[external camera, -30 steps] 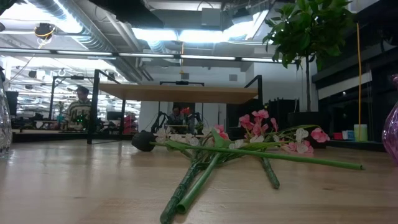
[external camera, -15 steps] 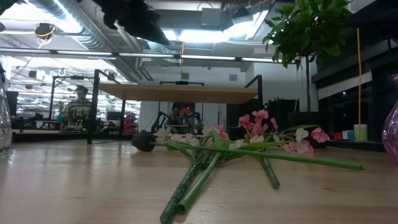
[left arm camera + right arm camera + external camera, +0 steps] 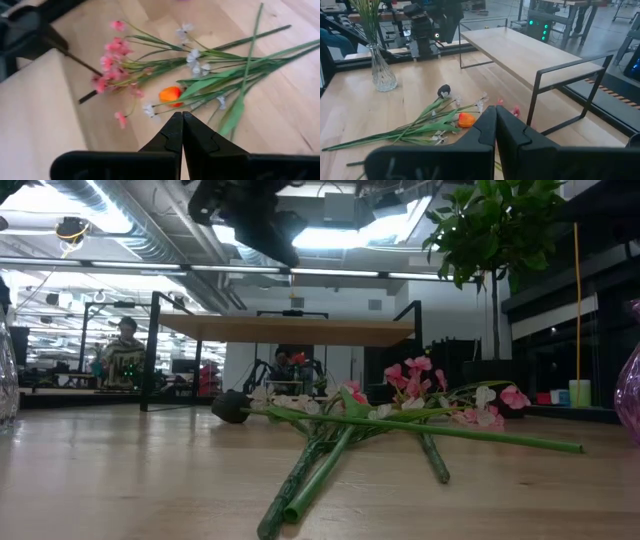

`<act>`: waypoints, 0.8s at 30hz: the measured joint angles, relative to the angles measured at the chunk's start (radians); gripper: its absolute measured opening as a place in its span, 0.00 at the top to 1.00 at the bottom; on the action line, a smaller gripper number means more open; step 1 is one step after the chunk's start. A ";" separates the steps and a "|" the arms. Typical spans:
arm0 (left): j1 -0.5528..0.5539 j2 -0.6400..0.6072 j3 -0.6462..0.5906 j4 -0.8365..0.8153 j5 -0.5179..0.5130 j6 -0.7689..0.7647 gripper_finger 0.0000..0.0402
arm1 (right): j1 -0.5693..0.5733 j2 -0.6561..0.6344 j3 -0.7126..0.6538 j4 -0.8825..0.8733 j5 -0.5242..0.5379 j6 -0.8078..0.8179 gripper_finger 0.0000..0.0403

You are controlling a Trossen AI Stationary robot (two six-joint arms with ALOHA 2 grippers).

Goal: Pick and place flowers into a vace then onto a shelf
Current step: Put the black flower into the pink vase

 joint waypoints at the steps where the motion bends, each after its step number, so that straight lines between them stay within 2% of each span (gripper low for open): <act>1: -0.004 0.016 0.016 -0.021 0.001 0.000 0.99 | 0.000 0.004 0.000 0.000 0.000 0.000 0.98; 4: -0.012 0.062 0.052 -0.044 0.004 0.014 0.99 | 0.000 0.013 0.000 -0.001 0.000 -0.005 0.98; 13: -0.041 0.129 0.044 -0.052 -0.012 -0.012 0.97 | 0.000 0.014 0.000 -0.001 -0.001 -0.004 0.98; 17: -0.066 0.133 0.042 -0.052 -0.014 -0.060 0.91 | 0.000 0.014 0.000 -0.002 -0.029 -0.004 0.98; 24: -0.118 0.140 0.042 -0.025 -0.014 -0.024 0.76 | 0.000 0.014 0.000 -0.003 -0.043 -0.007 0.98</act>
